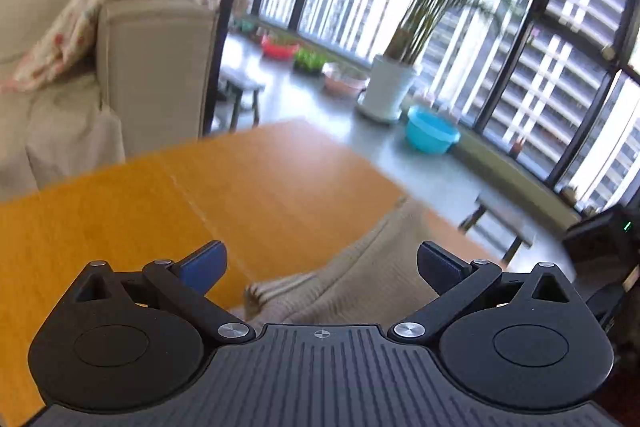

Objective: Fold clothes

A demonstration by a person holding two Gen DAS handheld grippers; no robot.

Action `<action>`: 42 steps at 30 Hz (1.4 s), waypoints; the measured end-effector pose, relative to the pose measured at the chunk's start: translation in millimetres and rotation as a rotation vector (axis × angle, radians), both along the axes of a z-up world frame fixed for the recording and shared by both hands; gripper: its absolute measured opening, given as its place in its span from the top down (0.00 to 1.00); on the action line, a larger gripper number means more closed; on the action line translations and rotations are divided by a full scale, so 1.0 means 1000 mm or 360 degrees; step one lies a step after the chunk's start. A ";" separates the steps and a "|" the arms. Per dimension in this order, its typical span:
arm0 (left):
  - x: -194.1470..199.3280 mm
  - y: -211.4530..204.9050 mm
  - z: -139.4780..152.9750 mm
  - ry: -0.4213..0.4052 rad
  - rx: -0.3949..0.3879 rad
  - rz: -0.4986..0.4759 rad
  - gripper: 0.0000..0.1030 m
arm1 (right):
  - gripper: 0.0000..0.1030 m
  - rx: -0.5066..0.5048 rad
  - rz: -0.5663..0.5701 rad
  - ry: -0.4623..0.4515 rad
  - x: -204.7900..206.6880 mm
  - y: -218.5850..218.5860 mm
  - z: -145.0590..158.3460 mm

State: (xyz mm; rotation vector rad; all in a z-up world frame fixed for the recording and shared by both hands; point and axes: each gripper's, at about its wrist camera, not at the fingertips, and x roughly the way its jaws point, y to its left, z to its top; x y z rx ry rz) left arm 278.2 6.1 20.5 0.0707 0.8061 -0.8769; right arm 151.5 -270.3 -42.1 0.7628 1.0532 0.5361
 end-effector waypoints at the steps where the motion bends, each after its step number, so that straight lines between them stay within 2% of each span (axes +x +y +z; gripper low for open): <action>1: 0.003 -0.001 -0.013 0.0050 0.0056 0.0015 0.03 | 0.49 0.0009 -0.0040 0.0023 0.007 -0.001 -0.002; 3: 0.005 0.012 -0.030 0.0143 0.0028 0.0093 0.03 | 0.52 0.0039 -0.0090 0.0039 0.019 -0.005 -0.005; 5: 0.003 0.028 -0.038 0.0227 -0.0033 0.0181 0.03 | 0.52 -0.0002 -0.0107 -0.0017 0.032 -0.005 -0.003; 8: -0.014 0.040 -0.039 0.0236 -0.0022 0.0222 0.05 | 0.52 -0.0088 -0.0096 -0.0098 0.059 -0.004 0.003; 10: -0.029 0.037 -0.036 0.0262 -0.0057 0.0193 0.07 | 0.49 -0.0171 -0.0097 -0.0145 0.082 -0.004 0.011; 12: -0.048 0.026 -0.036 0.0279 -0.0092 0.0144 0.07 | 0.44 -0.0285 -0.0094 -0.0219 0.101 -0.001 0.020; 14: -0.067 0.009 -0.040 0.0274 -0.0113 0.0062 0.05 | 0.33 -0.0436 -0.0088 -0.0310 0.114 0.006 0.030; 17: -0.092 -0.017 -0.046 0.0294 -0.0178 -0.0067 0.05 | 0.25 -0.0600 -0.0113 -0.0398 0.121 0.008 0.040; 19: -0.106 -0.022 -0.043 0.0325 -0.0229 -0.0145 0.05 | 0.06 -0.0632 -0.0103 -0.0408 0.120 0.003 0.041; 20: -0.112 -0.023 -0.041 0.0339 -0.0253 -0.0184 0.05 | 0.00 -0.0644 -0.0097 -0.0411 0.119 0.000 0.041; 22: -0.118 -0.013 -0.028 0.0284 -0.0249 -0.0210 0.05 | 0.00 -0.0663 -0.0071 -0.0418 0.115 -0.006 0.040; 23: -0.117 -0.003 -0.021 0.0269 -0.0256 -0.0195 0.05 | 0.00 -0.0664 -0.0069 -0.0430 0.110 -0.008 0.039; 26: -0.108 0.030 0.001 0.0208 -0.0335 -0.0003 0.03 | 0.00 -0.0664 -0.0098 -0.0488 0.093 -0.015 0.036; 30: -0.087 0.056 0.030 0.0101 -0.0555 0.0311 0.03 | 0.00 -0.0683 -0.0190 -0.0581 0.078 -0.013 0.030; 31: -0.082 0.060 0.033 0.0094 -0.0619 0.0377 0.05 | 0.00 -0.0693 -0.0205 -0.0594 0.075 -0.012 0.030; 33: -0.073 0.053 0.035 0.0098 -0.0697 0.0442 0.20 | 0.00 -0.0715 -0.0237 -0.0619 0.069 -0.008 0.028; 34: -0.072 0.046 0.031 0.0097 -0.0649 0.0449 0.33 | 0.00 -0.0726 -0.0252 -0.0631 0.066 -0.007 0.027; 35: -0.071 0.038 0.027 0.0095 -0.0588 0.0455 0.38 | 0.00 -0.0736 -0.0268 -0.0643 0.064 -0.005 0.026; 37: -0.070 0.028 0.013 0.0095 -0.0436 0.0476 0.39 | 0.00 -0.0788 -0.0262 -0.0644 0.057 0.000 0.029; 39: -0.068 0.024 -0.008 0.0101 -0.0242 0.0509 0.42 | 0.00 -0.0748 -0.0220 -0.0593 0.053 0.000 0.027; 41: -0.068 0.031 -0.028 0.0124 -0.0173 0.0542 0.46 | 0.00 -0.0699 -0.0175 -0.0537 0.050 -0.001 0.025; 42: -0.070 0.034 -0.031 0.0106 -0.0177 0.0543 0.46 | 0.00 -0.0729 -0.0121 -0.0540 0.050 0.001 0.030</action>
